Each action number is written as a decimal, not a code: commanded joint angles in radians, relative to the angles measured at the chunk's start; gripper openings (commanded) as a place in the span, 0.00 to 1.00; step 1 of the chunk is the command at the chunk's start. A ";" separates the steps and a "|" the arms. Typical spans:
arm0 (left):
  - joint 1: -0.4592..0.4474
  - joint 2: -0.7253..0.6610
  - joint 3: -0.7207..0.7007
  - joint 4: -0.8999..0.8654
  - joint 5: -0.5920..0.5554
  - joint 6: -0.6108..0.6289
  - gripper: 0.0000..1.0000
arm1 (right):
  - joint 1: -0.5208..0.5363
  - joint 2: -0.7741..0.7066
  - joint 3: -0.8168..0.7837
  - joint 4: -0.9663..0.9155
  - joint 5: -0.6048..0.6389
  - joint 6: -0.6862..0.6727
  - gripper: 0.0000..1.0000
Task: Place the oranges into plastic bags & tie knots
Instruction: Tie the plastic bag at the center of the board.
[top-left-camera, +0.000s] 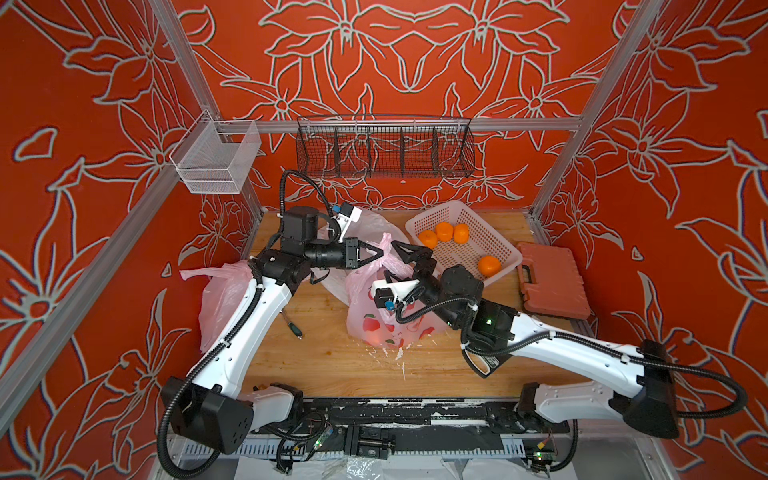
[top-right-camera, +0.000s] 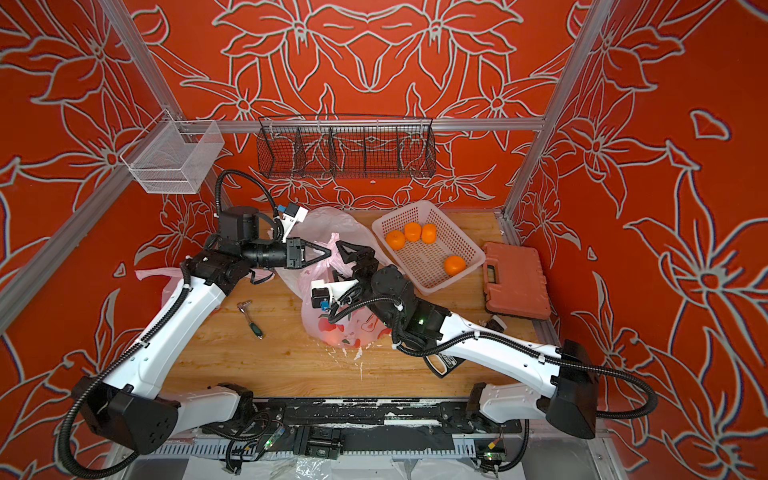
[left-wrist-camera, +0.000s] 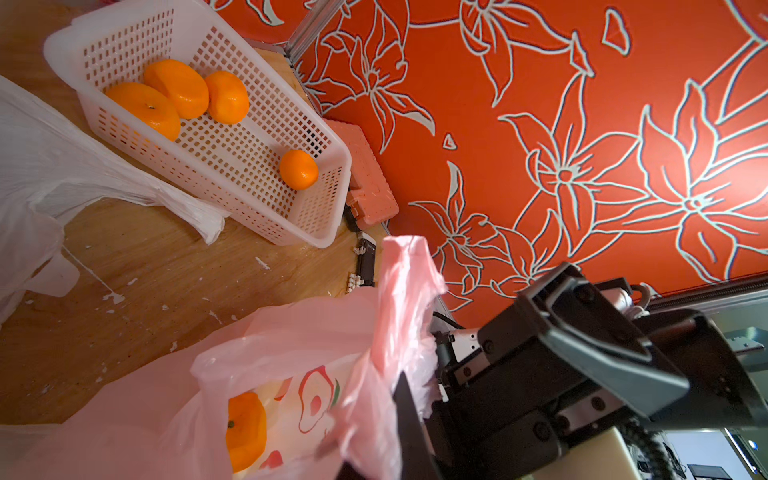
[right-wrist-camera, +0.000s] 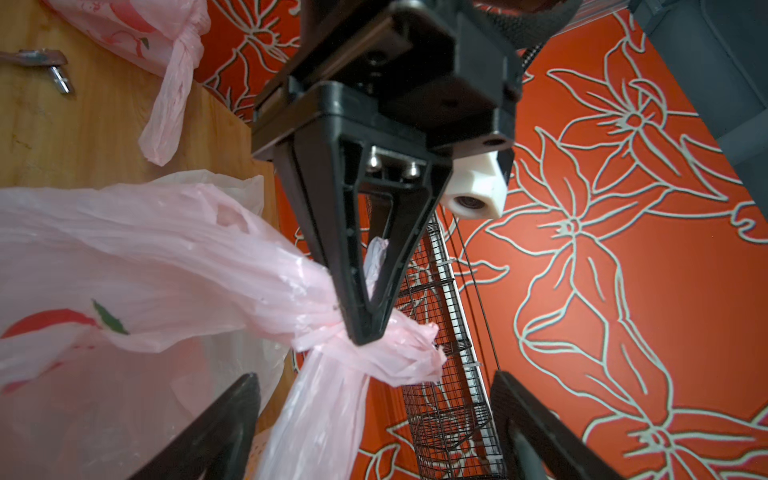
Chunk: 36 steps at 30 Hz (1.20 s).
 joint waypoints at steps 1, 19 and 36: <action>0.014 -0.021 0.036 0.019 -0.028 -0.006 0.00 | 0.004 0.026 0.117 -0.149 0.074 0.067 0.98; 0.028 -0.021 0.039 -0.005 -0.005 0.005 0.00 | 0.012 0.127 0.031 0.279 0.007 -0.190 0.69; 0.028 -0.050 0.014 0.005 0.017 0.023 0.00 | -0.008 0.165 0.083 0.189 0.067 -0.041 0.54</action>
